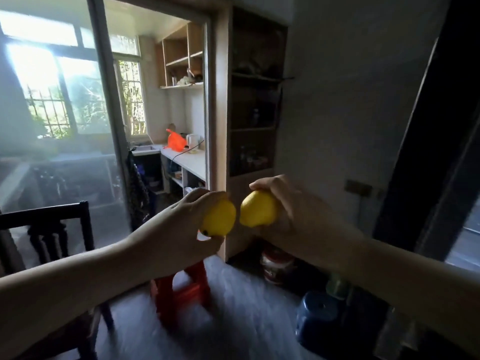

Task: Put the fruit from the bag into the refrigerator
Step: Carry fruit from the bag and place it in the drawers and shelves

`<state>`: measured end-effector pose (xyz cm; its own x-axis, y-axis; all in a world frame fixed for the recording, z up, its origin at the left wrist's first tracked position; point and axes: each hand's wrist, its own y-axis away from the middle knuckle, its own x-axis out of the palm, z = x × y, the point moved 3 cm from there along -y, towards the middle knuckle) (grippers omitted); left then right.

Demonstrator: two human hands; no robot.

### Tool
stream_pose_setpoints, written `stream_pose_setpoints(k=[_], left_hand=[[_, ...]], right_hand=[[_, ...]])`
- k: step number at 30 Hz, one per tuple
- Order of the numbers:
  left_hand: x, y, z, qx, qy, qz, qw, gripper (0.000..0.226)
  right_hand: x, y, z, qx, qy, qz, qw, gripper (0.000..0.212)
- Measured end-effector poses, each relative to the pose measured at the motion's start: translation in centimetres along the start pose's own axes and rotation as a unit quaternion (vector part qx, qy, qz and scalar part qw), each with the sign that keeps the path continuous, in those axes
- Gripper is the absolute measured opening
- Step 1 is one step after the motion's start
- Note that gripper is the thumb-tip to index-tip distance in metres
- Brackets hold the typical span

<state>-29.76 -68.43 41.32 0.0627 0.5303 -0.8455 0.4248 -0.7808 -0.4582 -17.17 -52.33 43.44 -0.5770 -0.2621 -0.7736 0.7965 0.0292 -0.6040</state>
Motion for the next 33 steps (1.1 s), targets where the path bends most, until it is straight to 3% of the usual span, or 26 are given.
stream_pose_setpoints(k=[3,7,15,28,33], left_hand=[[2.3,-1.9,-5.9,0.038,0.037,0.015,0.998,0.084],[6.2,-4.2,-14.3,0.128,0.05,-0.011,0.99,0.073],[14.5,-8.2,-29.2,0.242,0.111,0.033,0.963,0.067],[27.3,-17.2,-42.7,0.274,0.193,0.117,0.935,0.069],[33.2,-23.0,-46.5,0.276,0.225,0.122,0.926,0.065]], right_hand=[[-5.1,4.7,-2.3,0.03,0.017,0.018,0.999,0.067],[-10.6,11.4,-5.7,0.06,0.067,0.007,0.996,0.062],[-20.5,25.3,-11.9,0.16,0.17,-0.028,0.972,0.059],[-29.1,39.5,-19.7,0.359,0.236,-0.111,0.896,0.059],[-29.9,41.4,-24.8,0.397,0.264,-0.089,0.875,0.061]])
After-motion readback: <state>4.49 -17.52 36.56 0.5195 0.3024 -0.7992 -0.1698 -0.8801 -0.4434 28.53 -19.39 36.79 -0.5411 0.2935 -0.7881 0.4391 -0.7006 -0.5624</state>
